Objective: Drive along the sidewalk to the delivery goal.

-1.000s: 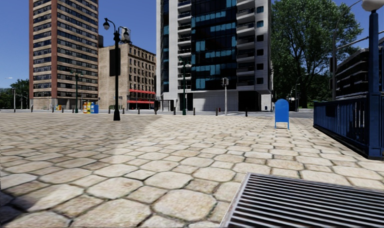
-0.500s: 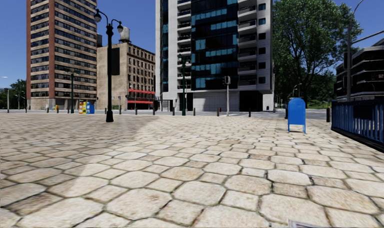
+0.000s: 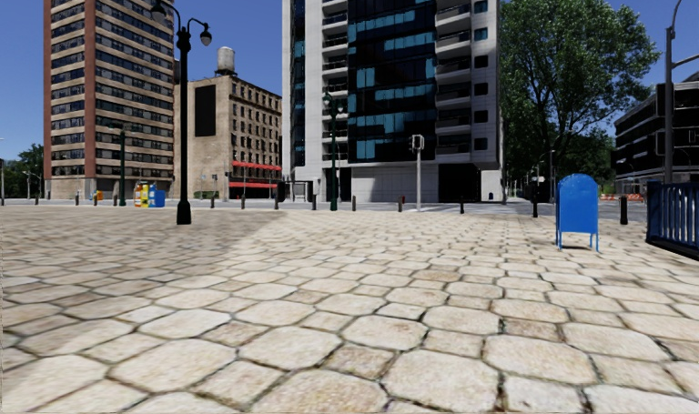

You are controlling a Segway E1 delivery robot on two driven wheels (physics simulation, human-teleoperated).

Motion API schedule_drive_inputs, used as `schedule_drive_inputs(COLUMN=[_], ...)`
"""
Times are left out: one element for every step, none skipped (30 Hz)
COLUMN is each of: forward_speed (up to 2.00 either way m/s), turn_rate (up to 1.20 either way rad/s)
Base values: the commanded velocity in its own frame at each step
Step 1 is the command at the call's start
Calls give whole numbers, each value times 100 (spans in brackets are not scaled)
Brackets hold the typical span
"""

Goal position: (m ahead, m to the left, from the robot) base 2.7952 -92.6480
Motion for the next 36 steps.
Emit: schedule_drive_inputs(forward_speed=[200,200,200,200,200,200,200,200,200,200,200,200,200,200,200,200,200,200,200,200,200,200,200,200,200,200,200,200,200,200,200,200,200,200,200,199], turn_rate=[0,0,0,0,0,0,0,0,0,0,0,0,0,0,0,0,0,0,0,0,0,-1,-1,-1,-1,-1,-1,-1,-1,-1,-1,-1,-6,-12,-15,-16])
